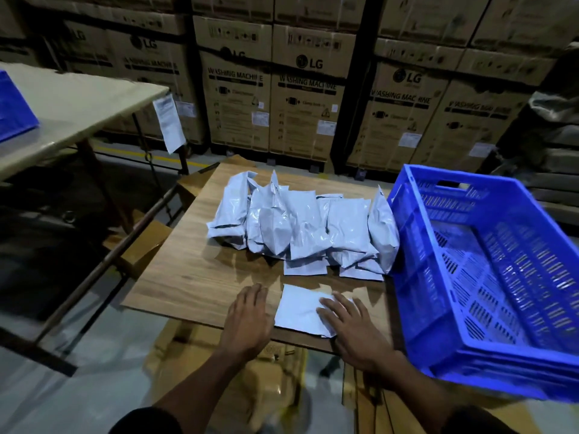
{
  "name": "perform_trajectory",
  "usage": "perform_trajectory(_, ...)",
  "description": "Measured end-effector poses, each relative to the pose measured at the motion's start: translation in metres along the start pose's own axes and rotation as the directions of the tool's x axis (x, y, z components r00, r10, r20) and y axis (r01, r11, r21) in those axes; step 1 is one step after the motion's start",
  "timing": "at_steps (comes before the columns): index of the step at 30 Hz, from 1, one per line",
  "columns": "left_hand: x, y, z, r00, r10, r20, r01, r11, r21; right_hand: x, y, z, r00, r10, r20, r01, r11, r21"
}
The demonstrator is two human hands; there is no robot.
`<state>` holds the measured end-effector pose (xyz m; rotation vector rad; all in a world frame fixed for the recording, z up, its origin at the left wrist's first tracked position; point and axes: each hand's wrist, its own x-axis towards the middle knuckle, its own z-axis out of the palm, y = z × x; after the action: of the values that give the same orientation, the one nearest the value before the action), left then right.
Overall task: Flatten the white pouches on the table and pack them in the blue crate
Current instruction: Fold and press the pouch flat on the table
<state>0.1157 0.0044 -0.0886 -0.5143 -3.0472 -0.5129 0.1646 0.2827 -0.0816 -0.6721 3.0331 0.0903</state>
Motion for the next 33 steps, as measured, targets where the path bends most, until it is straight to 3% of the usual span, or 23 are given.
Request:
perform_trajectory(3, 0.001, 0.023, 0.001, 0.991, 0.130, 0.006, -0.131, 0.990, 0.055, 0.004, 0.001, -0.003, 0.999, 0.016, 0.051, -0.020, 0.996, 0.082)
perform_trajectory(7, 0.016, 0.053, 0.008, 0.963, 0.260, 0.070, -0.266, 0.958, 0.108, 0.023, -0.018, -0.015, 0.961, 0.277, 0.015, -0.267, 0.907, 0.325)
perform_trajectory(11, 0.027, 0.062, 0.019, 0.957, 0.211, 0.201, -0.241, 0.960, 0.143, 0.028, -0.027, -0.002, 0.953, 0.290, 0.088, -0.303, 0.922, 0.240)
perform_trajectory(14, 0.025, 0.057, 0.025, 0.940, 0.174, 0.292, -0.227, 0.961, 0.158, 0.025, -0.027, 0.010, 0.956, 0.288, 0.059, -0.294, 0.937, 0.188)
perform_trajectory(21, 0.020, 0.050, 0.039, 0.959, 0.185, 0.216, -0.217, 0.967, 0.134, 0.021, -0.027, 0.024, 0.958, 0.285, -0.020, -0.280, 0.950, 0.138)
perform_trajectory(33, 0.016, 0.040, 0.057, 0.958, 0.277, 0.075, -0.284, 0.954, 0.099, 0.020, -0.027, 0.027, 0.961, 0.273, 0.032, -0.275, 0.955, 0.112)
